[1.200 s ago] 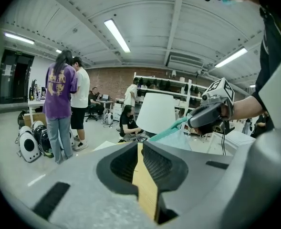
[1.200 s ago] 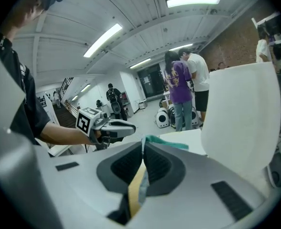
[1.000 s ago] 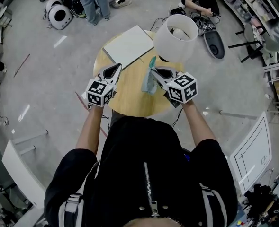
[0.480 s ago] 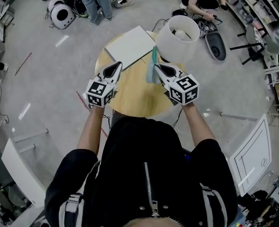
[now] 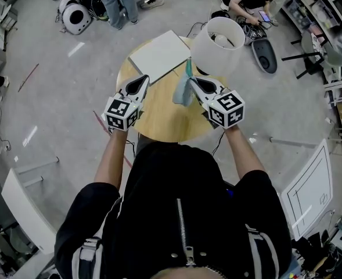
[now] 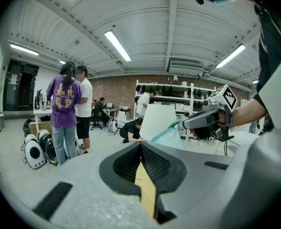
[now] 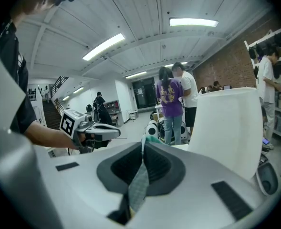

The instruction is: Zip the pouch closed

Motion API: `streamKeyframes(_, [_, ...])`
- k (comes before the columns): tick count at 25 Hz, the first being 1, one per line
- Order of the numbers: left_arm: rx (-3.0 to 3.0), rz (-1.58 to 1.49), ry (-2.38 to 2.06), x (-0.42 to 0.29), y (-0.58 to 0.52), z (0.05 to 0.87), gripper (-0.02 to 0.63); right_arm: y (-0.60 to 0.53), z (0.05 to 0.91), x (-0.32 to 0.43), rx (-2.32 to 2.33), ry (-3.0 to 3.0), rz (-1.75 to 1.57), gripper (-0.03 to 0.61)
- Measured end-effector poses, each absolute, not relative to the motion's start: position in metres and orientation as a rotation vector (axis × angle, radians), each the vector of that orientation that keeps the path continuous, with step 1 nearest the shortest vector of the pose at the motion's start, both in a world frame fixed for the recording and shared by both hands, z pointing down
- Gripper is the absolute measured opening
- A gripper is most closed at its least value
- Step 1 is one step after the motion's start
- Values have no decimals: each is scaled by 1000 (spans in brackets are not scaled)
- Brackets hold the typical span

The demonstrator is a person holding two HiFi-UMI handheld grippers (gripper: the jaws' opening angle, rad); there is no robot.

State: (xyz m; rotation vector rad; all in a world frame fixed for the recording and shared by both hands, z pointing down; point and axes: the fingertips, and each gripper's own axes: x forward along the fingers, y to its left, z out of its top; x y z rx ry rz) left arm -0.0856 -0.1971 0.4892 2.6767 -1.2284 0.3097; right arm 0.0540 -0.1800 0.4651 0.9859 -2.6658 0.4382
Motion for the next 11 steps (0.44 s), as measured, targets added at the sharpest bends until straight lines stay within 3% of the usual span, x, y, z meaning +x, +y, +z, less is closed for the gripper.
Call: streamKeyframes(11, [2666, 307, -1219, -88, -196, 490, 0, -179, 463, 52, 978, -2663, 427, 12])
